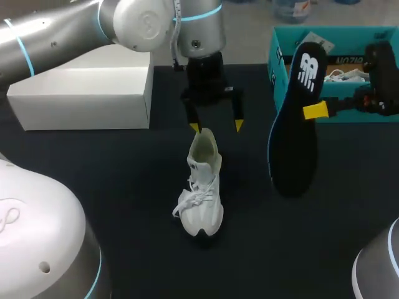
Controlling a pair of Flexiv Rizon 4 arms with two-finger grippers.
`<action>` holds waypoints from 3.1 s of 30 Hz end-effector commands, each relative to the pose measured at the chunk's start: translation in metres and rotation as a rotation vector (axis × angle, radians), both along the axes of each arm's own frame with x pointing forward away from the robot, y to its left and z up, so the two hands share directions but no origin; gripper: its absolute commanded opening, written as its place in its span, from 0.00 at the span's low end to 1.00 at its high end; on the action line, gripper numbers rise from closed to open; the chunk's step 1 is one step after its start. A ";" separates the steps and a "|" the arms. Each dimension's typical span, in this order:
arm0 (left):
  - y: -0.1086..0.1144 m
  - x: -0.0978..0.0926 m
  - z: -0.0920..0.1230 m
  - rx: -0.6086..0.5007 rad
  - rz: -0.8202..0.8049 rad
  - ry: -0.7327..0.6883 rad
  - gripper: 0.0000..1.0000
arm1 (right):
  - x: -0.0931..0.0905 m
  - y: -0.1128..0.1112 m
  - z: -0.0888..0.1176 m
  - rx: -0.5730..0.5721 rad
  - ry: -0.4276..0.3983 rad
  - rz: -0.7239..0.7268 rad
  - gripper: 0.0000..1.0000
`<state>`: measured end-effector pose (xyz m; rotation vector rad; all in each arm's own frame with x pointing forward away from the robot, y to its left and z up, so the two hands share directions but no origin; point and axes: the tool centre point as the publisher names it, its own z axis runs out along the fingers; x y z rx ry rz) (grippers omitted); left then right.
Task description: Take the shoe out of the shoebox, open the shoe tongue, remove and reinsert the insole, then place the shoe into the shoebox
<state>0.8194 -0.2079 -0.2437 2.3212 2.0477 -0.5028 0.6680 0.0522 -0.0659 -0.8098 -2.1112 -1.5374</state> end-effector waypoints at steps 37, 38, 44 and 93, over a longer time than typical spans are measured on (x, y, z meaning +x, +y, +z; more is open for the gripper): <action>-0.052 -0.068 0.155 -1.187 -0.160 -0.197 1.00 | 0.147 -0.008 -0.025 0.013 0.475 0.069 0.00; -0.056 -0.068 0.156 -1.198 -0.157 -0.185 1.00 | 0.151 -0.005 -0.026 0.014 0.478 0.072 0.00; -0.070 -0.071 0.161 -1.234 -0.143 -0.173 1.00 | 0.168 0.012 -0.033 0.004 0.510 0.079 0.00; -0.089 -0.015 0.150 -1.176 0.060 -0.361 0.72 | 0.140 0.040 -0.034 0.046 0.481 0.088 0.00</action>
